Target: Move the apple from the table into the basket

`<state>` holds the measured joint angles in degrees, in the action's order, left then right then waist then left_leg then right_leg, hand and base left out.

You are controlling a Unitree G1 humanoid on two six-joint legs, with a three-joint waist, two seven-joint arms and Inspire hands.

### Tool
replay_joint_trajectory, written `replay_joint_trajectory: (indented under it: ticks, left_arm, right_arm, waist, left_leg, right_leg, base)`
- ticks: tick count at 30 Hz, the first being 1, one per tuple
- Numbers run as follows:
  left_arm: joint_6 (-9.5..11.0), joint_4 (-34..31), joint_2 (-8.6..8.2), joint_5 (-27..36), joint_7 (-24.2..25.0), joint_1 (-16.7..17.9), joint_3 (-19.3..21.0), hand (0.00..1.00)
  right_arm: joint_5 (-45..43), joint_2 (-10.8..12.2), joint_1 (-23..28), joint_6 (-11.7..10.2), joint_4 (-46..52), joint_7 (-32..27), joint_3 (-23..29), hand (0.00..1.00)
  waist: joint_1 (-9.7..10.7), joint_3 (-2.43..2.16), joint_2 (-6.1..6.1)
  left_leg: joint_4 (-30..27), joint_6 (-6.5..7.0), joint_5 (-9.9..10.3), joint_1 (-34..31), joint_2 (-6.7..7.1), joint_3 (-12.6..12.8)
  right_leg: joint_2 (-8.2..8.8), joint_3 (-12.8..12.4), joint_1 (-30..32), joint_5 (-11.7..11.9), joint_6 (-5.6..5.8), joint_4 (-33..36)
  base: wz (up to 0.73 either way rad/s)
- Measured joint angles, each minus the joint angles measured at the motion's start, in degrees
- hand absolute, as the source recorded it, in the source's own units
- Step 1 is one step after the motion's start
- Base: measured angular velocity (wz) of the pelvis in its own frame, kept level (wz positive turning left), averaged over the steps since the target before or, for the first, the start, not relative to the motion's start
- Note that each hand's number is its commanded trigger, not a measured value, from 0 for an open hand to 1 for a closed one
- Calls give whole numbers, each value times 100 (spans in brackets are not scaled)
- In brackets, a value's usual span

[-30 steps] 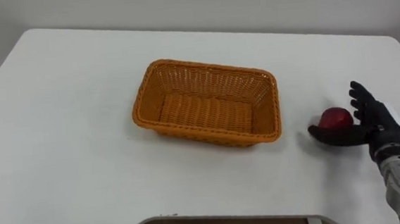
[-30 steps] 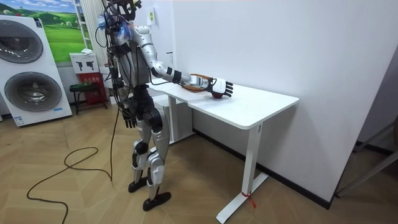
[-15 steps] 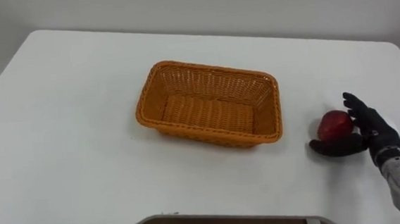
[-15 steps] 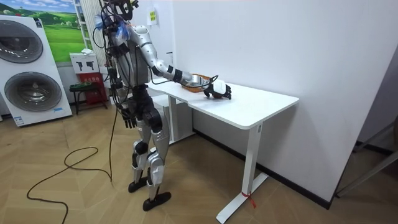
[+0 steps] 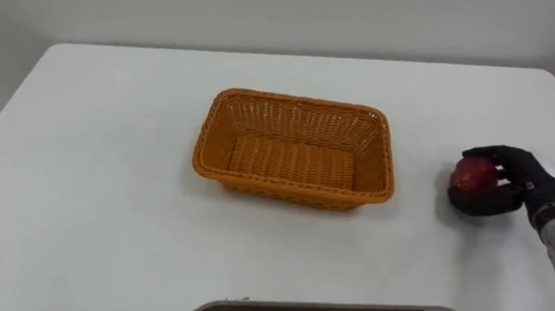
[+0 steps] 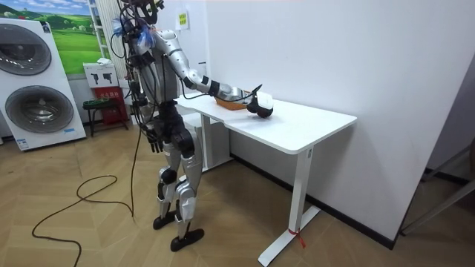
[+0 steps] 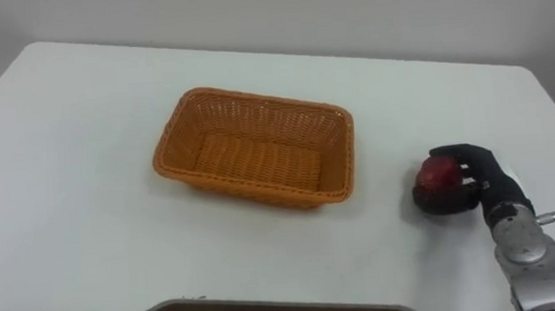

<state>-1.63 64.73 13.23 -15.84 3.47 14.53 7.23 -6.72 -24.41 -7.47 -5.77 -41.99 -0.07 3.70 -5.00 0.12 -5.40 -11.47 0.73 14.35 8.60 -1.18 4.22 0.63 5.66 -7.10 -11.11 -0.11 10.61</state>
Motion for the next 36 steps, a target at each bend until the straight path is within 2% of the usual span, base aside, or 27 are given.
replay_joint_trajectory:
  ticks: [6,12,14,16,23,32,36]
  left_arm:
    - [-10,-1,16,11,1,22,-5,0]
    - [-43,3,27,46,2,32,11,0]
    - [-43,32,26,51,-2,52,91,0]
    - [-53,66,29,50,-64,81,123,0]
    - [-32,126,16,51,-184,13,80,0]
    - [-48,122,-58,-7,-164,4,82,0]
    - [-48,63,-67,0,-173,-8,76,0]
  right_arm:
    - [189,0,5,47,-8,-3,-8,100]
    - [443,2,6,93,12,-114,-3,100]
    - [446,2,10,187,288,-164,2,100]
    - [467,2,17,207,939,-282,18,100]
    - [929,4,97,76,2435,-617,33,100]
    - [990,24,194,59,3275,-331,-30,100]
    - [814,71,213,77,3760,-163,-121,100]
  waist:
    - [-2,-25,-32]
    - [20,-8,1]
    - [37,12,37]
    - [146,8,87]
    - [175,-10,126]
    - [131,-1,179]
    - [119,-13,210]
  left_leg:
    - [-7,0,0,9,0,-1]
    - [-27,0,0,42,2,-22]
    - [-13,0,0,48,0,-19]
    - [-12,0,0,21,3,-14]
    - [-15,0,0,21,3,18]
    - [1,-1,-1,46,-4,25]
    - [-14,-1,-1,-23,-7,29]
  right_leg:
    - [2,4,-7,1,1,6]
    - [6,21,-56,1,0,15]
    - [5,20,-110,1,1,15]
    - [5,22,-90,1,1,14]
    - [2,12,-76,1,1,3]
    - [-5,-4,-65,1,1,0]
    - [-5,-8,26,11,-4,16]
  base:
    - [0]
    - [0]
    - [0]
    - [0]
    - [0]
    - [0]
    - [0]
